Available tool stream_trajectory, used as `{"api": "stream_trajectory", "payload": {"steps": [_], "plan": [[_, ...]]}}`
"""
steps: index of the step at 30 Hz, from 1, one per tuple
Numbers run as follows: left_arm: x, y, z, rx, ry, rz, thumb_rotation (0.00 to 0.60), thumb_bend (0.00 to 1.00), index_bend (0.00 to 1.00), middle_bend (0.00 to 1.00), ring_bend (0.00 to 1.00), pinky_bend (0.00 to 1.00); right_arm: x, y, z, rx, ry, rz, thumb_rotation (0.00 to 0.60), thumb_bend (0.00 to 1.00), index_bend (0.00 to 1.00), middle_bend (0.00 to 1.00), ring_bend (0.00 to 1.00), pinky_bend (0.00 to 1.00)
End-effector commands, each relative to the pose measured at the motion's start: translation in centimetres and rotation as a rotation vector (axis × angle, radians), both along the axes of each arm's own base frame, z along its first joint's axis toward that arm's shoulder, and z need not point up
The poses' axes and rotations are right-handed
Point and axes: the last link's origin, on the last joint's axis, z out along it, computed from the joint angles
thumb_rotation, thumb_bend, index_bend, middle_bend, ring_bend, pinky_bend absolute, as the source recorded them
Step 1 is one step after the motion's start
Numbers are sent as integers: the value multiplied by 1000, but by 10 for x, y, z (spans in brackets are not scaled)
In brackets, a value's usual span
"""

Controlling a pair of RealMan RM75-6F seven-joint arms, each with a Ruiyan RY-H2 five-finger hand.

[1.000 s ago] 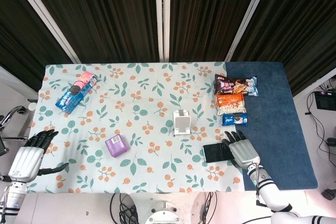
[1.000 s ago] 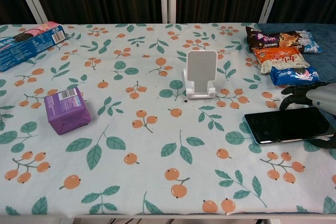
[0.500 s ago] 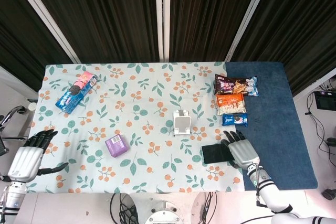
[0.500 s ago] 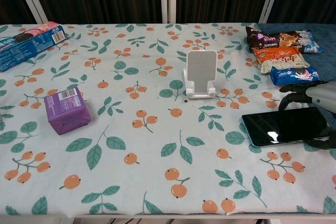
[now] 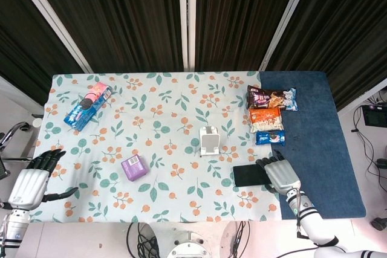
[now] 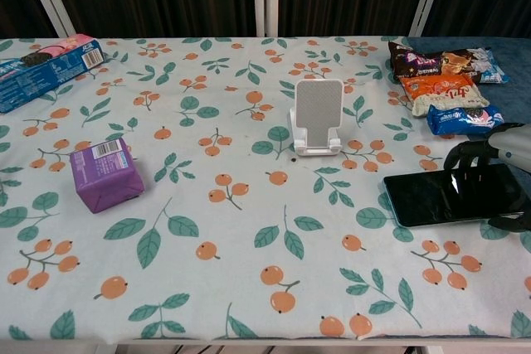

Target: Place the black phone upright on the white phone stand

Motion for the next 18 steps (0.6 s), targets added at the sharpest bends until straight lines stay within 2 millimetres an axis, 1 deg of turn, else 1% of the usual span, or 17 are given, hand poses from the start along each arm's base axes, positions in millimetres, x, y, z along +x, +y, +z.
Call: {"api": "stream_trajectory", "payload": {"steps": [1,4,10,13,15,18], "plan": [[0,0,0,-1,-1,0,176,0,112,99,104,209,0,0,1,-5,-2,1,600,333,653,338,329,81],[0,0,0,-2,-1,0,176,0,112,99,104,209,0,-1,3,-18,-7,5,600,339,657,398,385,81],[0,0,0,0,-2,-3,180,0,111,98,104,209,1,-1,6,-42,-15,21,600,357,657,466,439,79],[0,0,1,3,-2,-3,178,0,112,98,104,209,3,-2,9,-53,-25,30,600,360,659,479,447,77],[0,0,1,6,-2,-3,180,0,112,98,104,209,6,-4,15,-74,-40,45,600,360,659,480,448,70],[0,0,3,10,-3,-4,179,0,111,98,104,209,20,-9,33,-143,-72,110,600,360,670,480,448,58]]}}
